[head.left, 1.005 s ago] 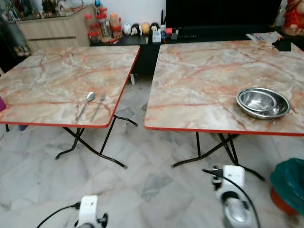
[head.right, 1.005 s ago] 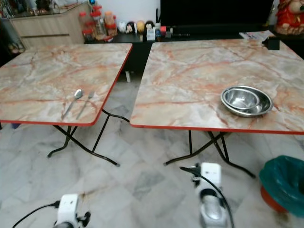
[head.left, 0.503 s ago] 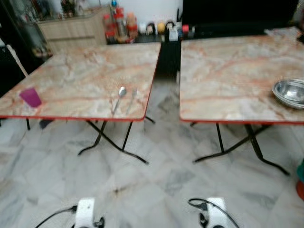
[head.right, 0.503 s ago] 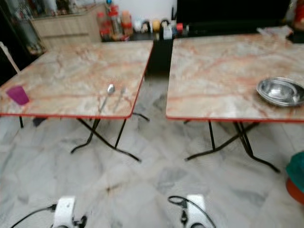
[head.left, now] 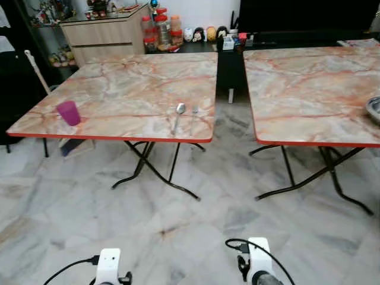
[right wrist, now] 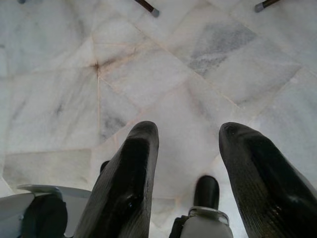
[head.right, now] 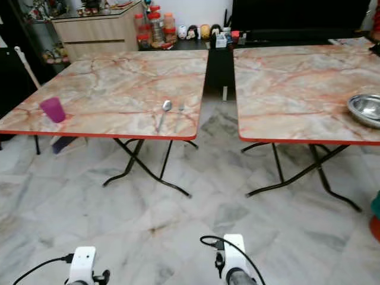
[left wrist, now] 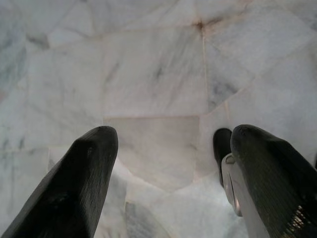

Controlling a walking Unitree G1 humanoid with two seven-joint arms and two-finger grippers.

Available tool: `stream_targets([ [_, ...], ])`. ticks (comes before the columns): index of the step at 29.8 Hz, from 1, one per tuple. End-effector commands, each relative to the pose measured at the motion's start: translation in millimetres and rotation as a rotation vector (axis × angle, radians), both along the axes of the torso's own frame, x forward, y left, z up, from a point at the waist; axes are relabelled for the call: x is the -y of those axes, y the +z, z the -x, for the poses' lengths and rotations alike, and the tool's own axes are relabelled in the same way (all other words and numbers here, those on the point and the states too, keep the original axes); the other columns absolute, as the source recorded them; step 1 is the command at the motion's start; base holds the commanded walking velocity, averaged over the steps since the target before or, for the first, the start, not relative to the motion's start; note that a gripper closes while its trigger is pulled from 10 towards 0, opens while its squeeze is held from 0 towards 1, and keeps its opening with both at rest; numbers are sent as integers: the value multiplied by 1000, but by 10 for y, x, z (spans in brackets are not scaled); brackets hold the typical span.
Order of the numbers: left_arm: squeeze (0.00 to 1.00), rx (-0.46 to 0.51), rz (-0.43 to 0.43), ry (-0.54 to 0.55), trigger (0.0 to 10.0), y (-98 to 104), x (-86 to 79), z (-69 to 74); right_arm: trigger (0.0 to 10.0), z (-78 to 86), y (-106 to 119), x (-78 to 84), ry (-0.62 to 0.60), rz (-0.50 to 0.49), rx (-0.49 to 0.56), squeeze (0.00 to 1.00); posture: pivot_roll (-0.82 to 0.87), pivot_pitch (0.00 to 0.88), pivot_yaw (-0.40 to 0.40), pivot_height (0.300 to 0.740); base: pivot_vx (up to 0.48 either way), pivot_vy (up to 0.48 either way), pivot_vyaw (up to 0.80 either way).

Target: Setting the table

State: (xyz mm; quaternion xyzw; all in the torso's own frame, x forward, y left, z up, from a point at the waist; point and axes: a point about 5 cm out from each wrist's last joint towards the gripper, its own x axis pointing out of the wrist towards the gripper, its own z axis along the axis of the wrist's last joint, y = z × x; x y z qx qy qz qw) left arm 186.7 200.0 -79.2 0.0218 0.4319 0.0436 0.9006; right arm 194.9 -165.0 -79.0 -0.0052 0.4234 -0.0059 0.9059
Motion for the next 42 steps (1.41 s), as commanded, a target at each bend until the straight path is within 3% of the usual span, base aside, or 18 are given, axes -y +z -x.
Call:
stream_targets([
  [1, 0, -4, 8, 15, 10000, -1, -18, 4, 10000, -23, 10, -3, 1, -3, 2, 0, 32, 0, 92, 740, 0, 0, 0],
  [19, 0, -30, -13, -5, 10000, -28, -44, 66, 10000, 58, -32, 19, -26, -7, -26, 0, 24, 0, 103, 740, 356, 0, 0],
  [33, 0, -25, -9, -6, 10000, -23, -26, 50, 10000, 7, -3, 43, -13, 6, -8, 0, 32, 0, 85, 740, 409, 0, 0],
  [42, 0, -42, -6, -6, 10000, -55, -26, 121, 10000, 8, 1, 77, -29, -7, -2, 0, 17, 0, 80, 740, 409, 0, -236],
])
